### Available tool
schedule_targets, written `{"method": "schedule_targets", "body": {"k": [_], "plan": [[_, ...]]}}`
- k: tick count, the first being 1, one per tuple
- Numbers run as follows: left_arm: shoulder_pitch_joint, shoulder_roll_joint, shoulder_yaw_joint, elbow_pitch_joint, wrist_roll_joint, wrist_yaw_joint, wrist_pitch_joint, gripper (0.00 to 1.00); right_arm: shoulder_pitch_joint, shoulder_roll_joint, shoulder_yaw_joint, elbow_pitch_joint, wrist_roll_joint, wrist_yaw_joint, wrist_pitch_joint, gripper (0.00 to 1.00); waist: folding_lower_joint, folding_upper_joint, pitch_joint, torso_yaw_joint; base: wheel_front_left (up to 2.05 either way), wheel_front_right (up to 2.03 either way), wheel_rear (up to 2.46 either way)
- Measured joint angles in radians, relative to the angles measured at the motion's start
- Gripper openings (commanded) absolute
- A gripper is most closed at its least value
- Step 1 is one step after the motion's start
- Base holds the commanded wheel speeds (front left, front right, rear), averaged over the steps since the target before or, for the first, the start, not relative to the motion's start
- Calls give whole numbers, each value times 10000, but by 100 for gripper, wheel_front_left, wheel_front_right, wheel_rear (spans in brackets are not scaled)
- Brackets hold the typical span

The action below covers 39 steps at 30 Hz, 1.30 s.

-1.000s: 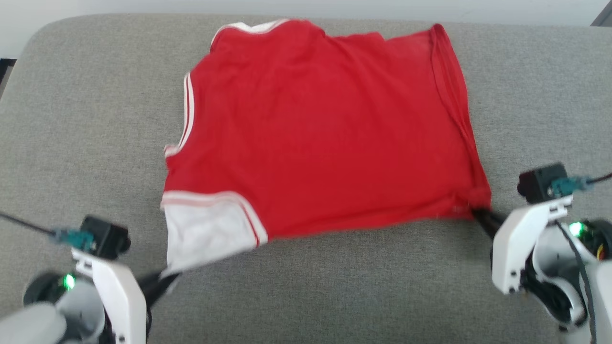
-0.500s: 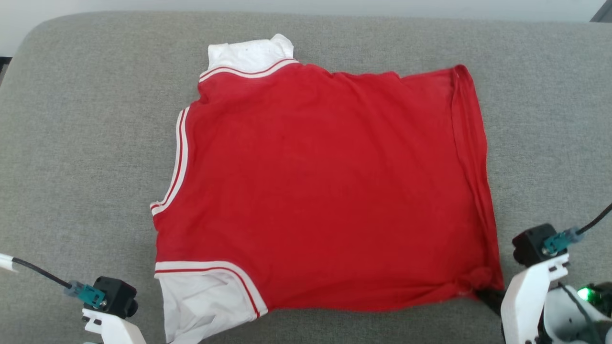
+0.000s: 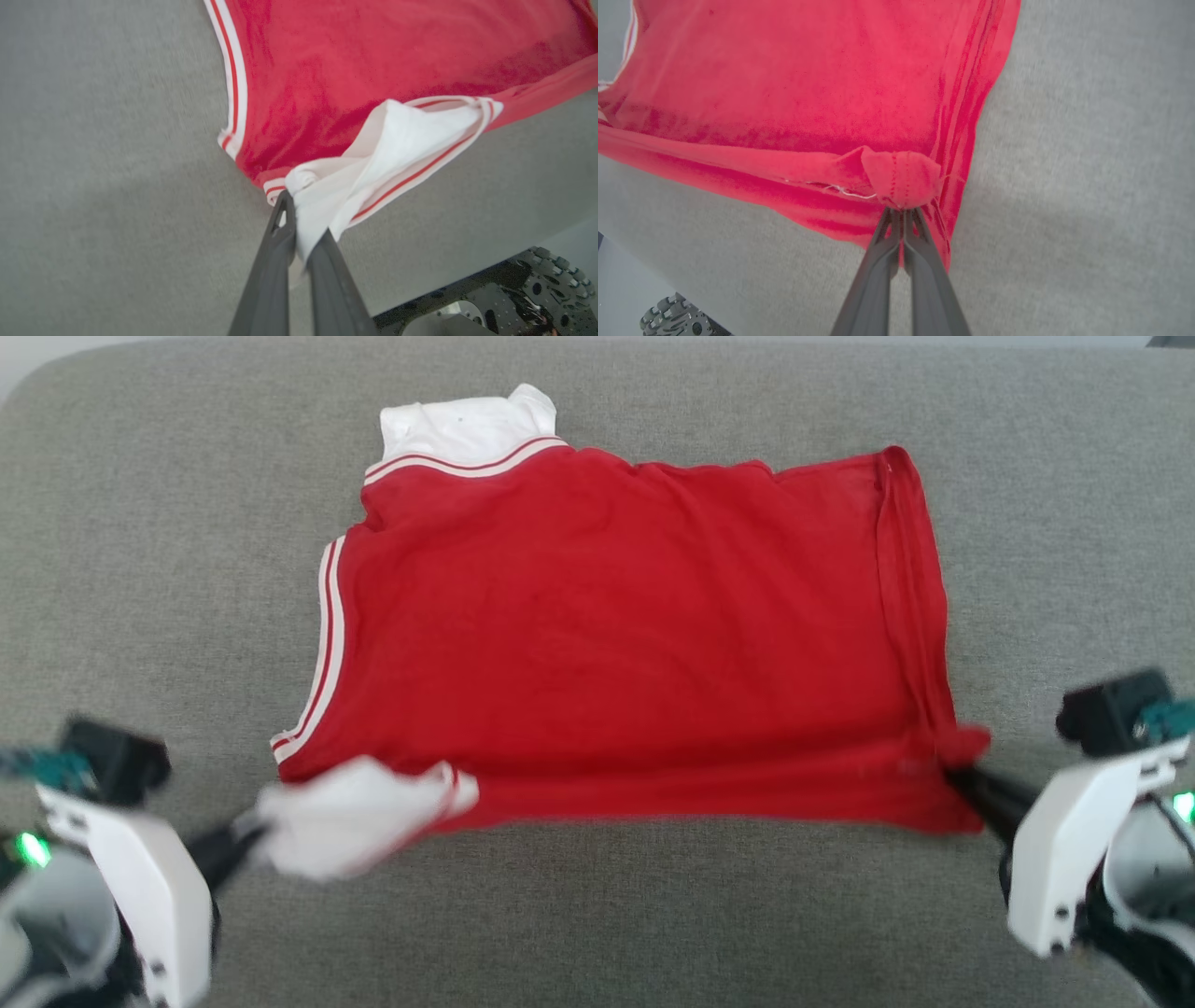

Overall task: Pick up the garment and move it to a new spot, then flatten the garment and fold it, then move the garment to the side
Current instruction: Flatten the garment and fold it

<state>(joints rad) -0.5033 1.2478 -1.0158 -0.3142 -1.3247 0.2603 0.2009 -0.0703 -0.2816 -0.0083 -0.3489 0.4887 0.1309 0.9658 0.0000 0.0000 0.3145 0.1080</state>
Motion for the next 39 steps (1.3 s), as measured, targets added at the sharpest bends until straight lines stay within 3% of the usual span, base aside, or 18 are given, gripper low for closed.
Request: {"method": "schedule_targets", "body": {"k": [4, 7, 18, 23, 29, 30, 32, 33, 34, 39], "plan": [[-964, -42, 397, 330, 729, -401, 90, 0, -921, 226, -111, 224, -316, 0, -389, 0, -1, 0, 126, -28, 0, 0, 0], [-1750, -422, 523, 966, 1179, -924, 359, 0, -1636, 265, -77, 656, -667, 0, -731, 0, 0, 0, 270, -26, 0, 0, 0], [-4088, -2899, 372, 4949, 2140, -3028, 1093, 0, -3919, 522, 614, 3363, -1200, 0, -1816, 0, 0, 0, 1006, -79, 0, 0, 0], [-4520, -3762, 111, 6679, 2084, -3536, 1444, 0, -4598, 614, 1026, 4652, -1220, 0, -2207, 0, 0, 0, 1273, -193, 0, 0, 0], [-4658, -4548, -123, 8431, 1793, -3829, 1595, 0, -5186, 700, 1365, 5768, -1189, 2, -2612, 0, 0, 0, 1377, -317, 0, 0, 0], [-4728, -4638, -161, 8667, 1716, -3839, 1618, 6, -5235, 713, 1390, 5910, -1187, 2, -2658, 11, 0, 0, 1368, -320, 0, 0, 0], [-4778, -4807, -171, 9058, 1574, -3883, 1630, 48, -5349, 725, 1444, 6172, -1174, 4, -2746, 51, -1, 0, 1333, -328, 0, 0, 0], [-4793, -4884, -153, 9216, 1486, -3891, 1622, 84, -5392, 748, 1455, 6268, -1174, 4, -2773, 100, -1, 0, 1301, -330, 0, 0, 0], [-4811, -4926, -155, 9346, 1423, -3914, 1615, 100, -5404, 805, 1354, 6391, -1174, 6, -2803, 100, 0, 0, 1257, -332, 0, 0, 0], [-4809, -4755, -167, 9505, 1292, -3912, 1588, 100, -5313, 920, 1074, 6403, -1264, 19, -3074, 100, 0, 0, 985, -343, 0, 0, 0]]}}
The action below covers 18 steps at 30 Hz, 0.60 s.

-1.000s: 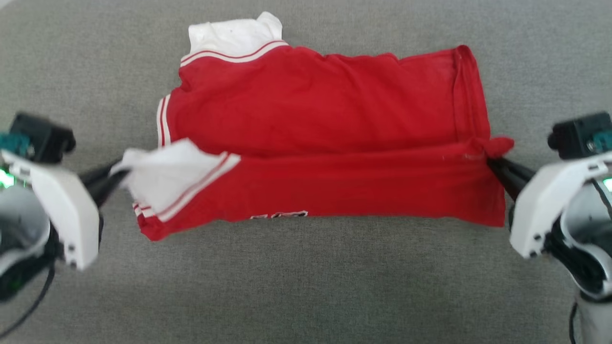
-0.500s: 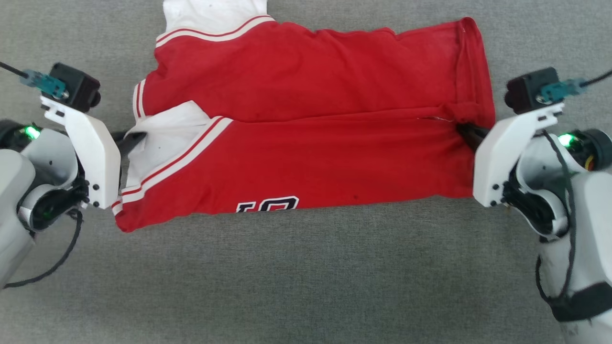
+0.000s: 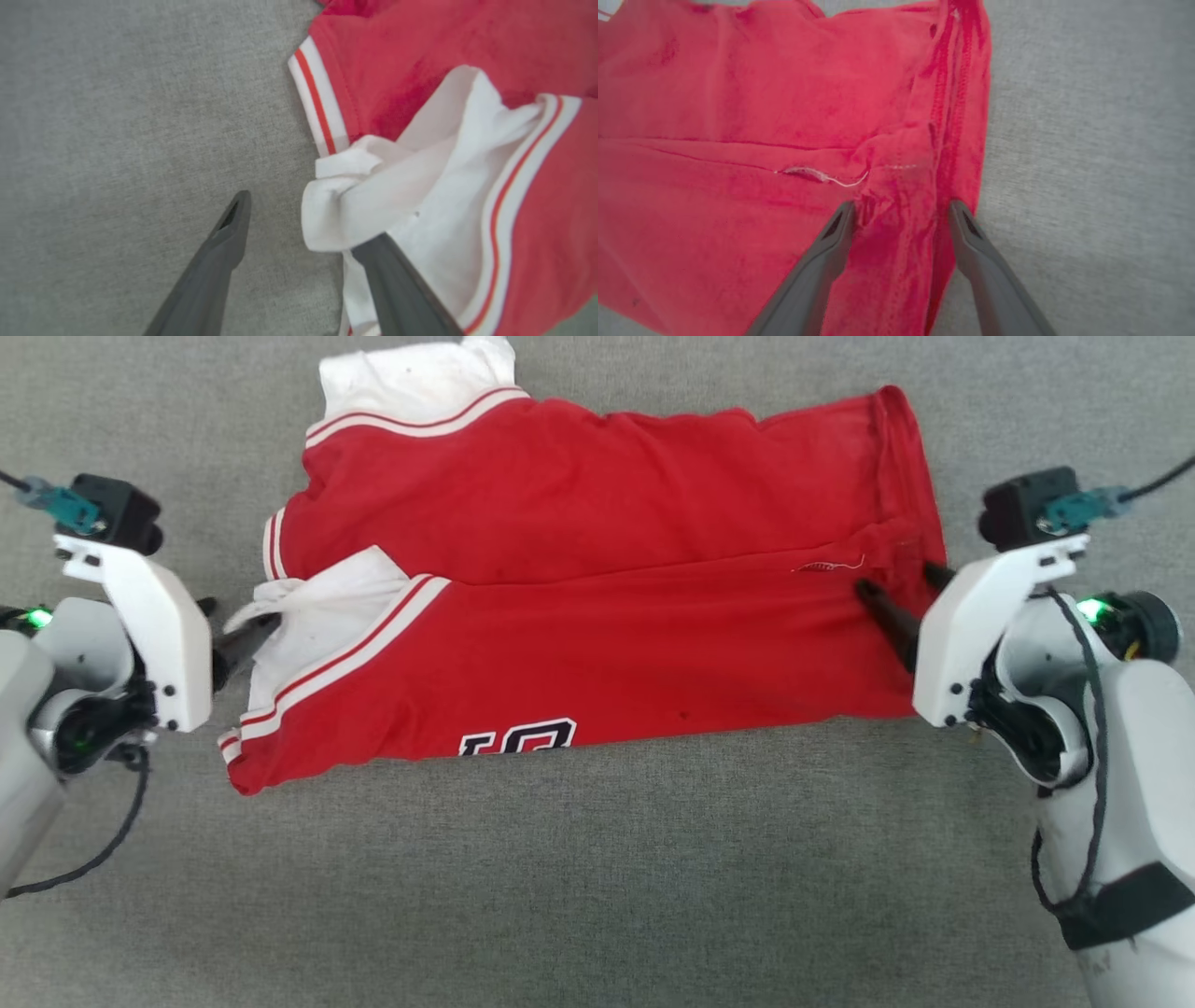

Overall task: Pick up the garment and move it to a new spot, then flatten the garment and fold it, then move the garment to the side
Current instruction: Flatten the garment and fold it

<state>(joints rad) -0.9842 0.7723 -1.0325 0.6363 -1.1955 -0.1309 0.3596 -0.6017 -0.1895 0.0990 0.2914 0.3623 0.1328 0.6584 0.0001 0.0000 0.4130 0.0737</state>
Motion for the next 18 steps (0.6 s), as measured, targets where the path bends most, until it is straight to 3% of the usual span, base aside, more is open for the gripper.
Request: {"method": "schedule_targets", "body": {"k": [4, 9, 18], "plan": [[97, 397, -21, -376, -52, 8, 165, 100, 349, 17, -291, -516, -63, -19, -385, 100, -1, 0, -234, 31, 0, 0, 0], [469, 922, 63, -1352, -303, 512, 270, 100, 800, 286, -859, -1446, -355, -19, -1108, 100, -1, 0, -456, 100, 0, 0, 0], [1732, 2038, 134, -4253, -1060, 2144, 717, 100, 1673, 968, -1730, -3047, -650, -19, -2038, 100, -1, 0, -708, 135, 0, 0, 0]]}}
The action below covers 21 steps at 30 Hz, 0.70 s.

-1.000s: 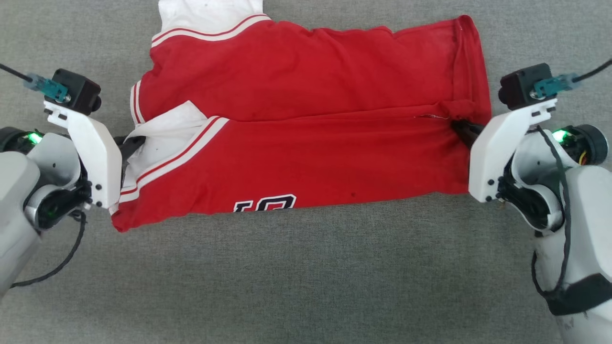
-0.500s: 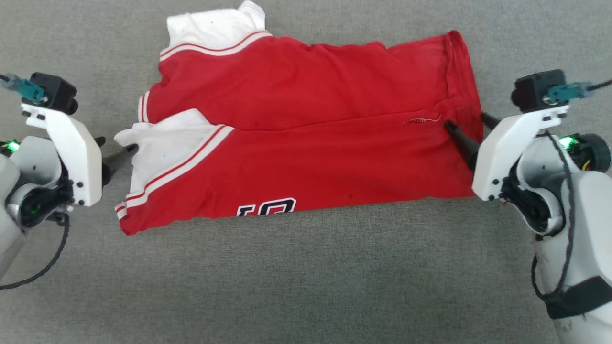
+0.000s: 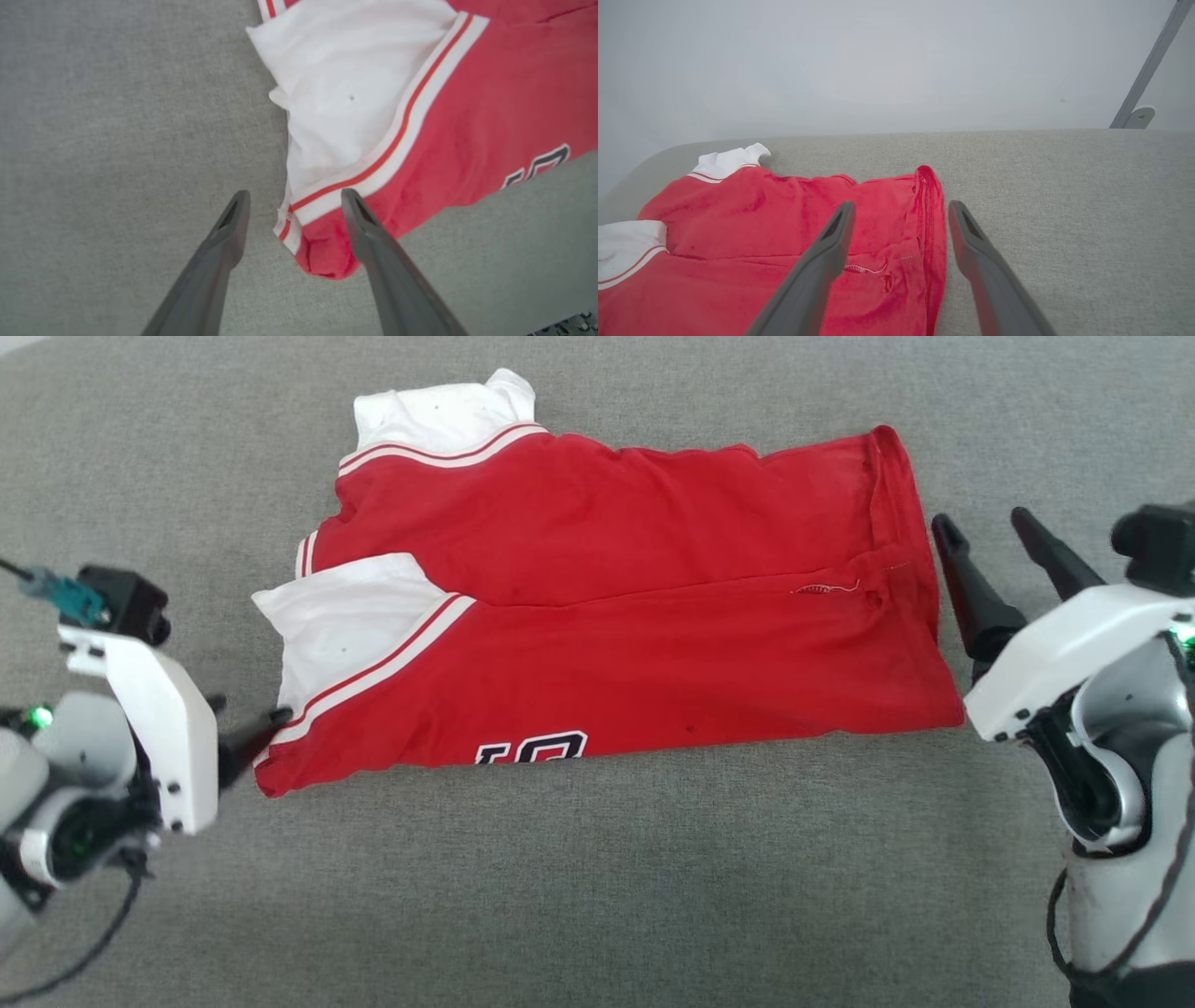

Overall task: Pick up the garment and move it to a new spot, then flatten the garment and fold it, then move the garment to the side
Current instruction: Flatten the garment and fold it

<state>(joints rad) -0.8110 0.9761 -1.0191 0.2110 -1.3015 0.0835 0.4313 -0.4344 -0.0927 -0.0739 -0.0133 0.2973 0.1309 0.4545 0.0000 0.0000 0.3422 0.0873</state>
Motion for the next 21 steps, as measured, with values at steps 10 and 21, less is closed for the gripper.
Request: {"method": "schedule_targets", "body": {"k": [10, 21], "plan": [[976, 692, 2, -1638, -508, 1258, -13, 100, 600, 297, -209, -1379, -297, -2, -961, 100, 0, 0, 58, -327, 0, 0, 0], [1449, 564, 192, -625, -1467, 1521, 148, 42, 1734, 391, -318, -1985, -234, -2, -1952, 100, 0, 0, 239, -995, 0, 0, 0]]}}
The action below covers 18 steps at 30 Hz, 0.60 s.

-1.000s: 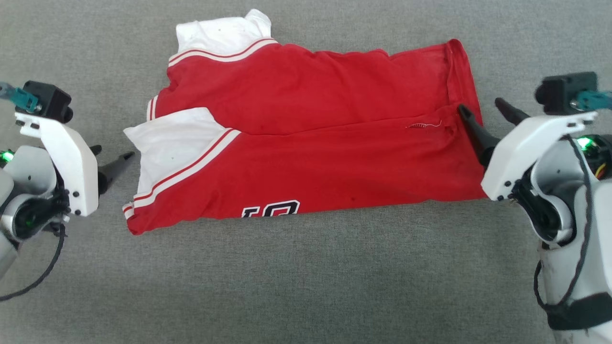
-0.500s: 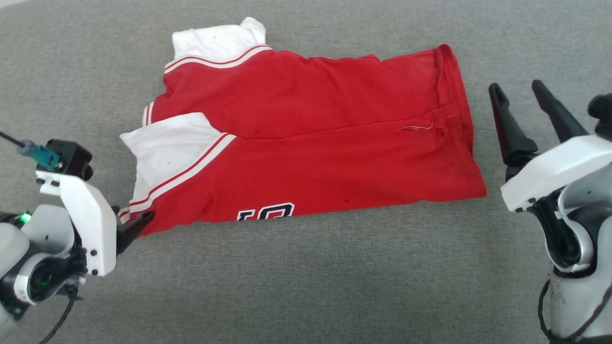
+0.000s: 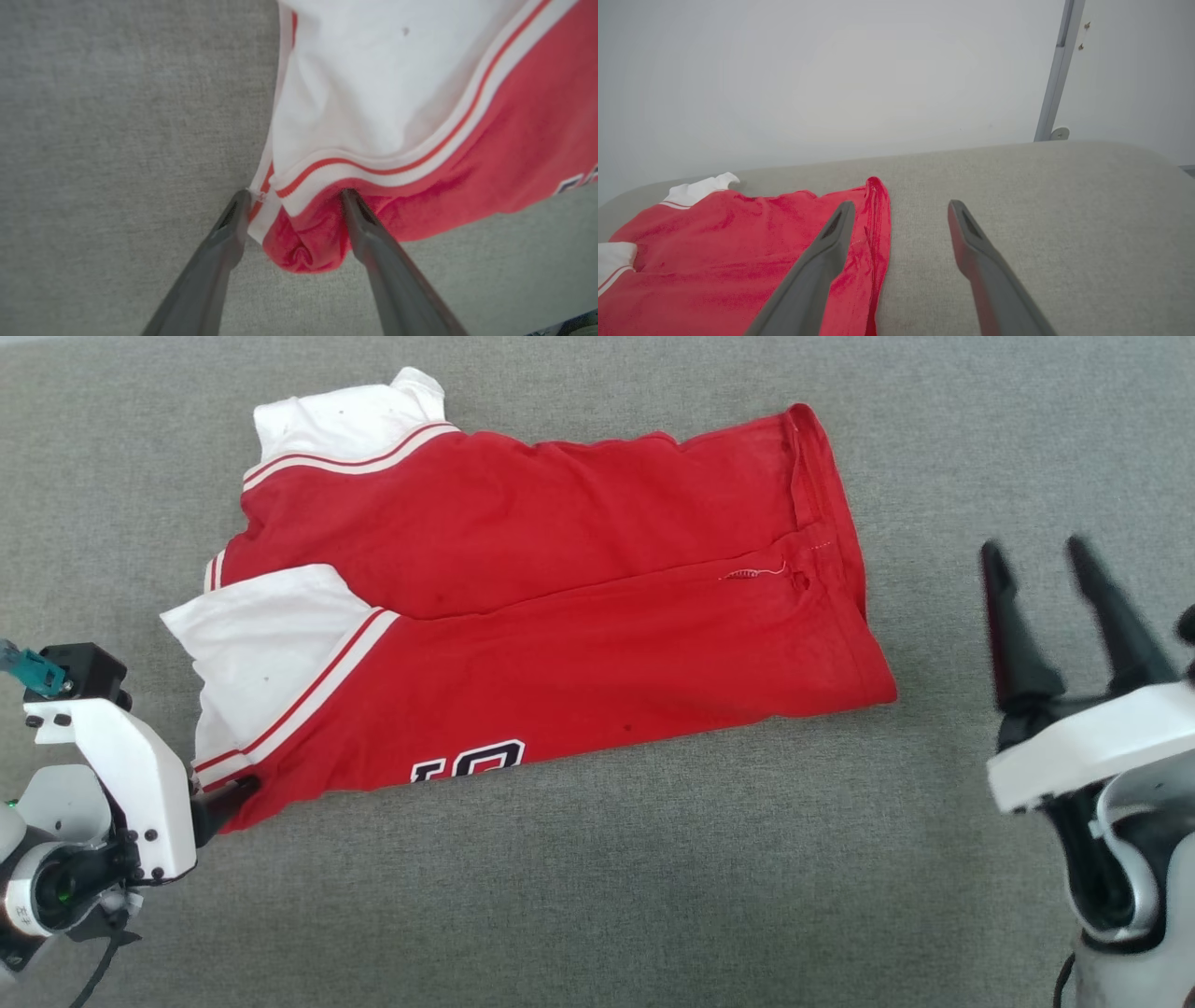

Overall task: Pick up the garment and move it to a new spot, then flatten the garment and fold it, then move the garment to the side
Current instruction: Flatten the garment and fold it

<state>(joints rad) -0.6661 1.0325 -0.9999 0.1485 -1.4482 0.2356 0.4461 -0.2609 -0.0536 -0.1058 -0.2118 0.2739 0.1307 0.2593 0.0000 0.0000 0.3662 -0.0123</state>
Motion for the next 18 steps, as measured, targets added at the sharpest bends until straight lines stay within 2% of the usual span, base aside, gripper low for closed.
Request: {"method": "schedule_targets", "body": {"k": [1, 7, 18], "plan": [[-1, -15, -4, 67, -35, -58, 104, 0, 124, 2, 8, 31, 69, 0, 146, 100, 0, 0, 14, -23, 0, 0, 0], [-117, -245, 21, 395, -31, -497, 157, 0, 392, 25, 443, 303, 232, 0, 1346, 100, 0, 1, 131, -52, 0, 0, 0], [-591, -702, -35, 575, 280, -899, 159, 0, -248, -155, 771, 1726, 178, 0, 4247, 100, 0, 1, 311, 384, 0, 0, 0]]}}
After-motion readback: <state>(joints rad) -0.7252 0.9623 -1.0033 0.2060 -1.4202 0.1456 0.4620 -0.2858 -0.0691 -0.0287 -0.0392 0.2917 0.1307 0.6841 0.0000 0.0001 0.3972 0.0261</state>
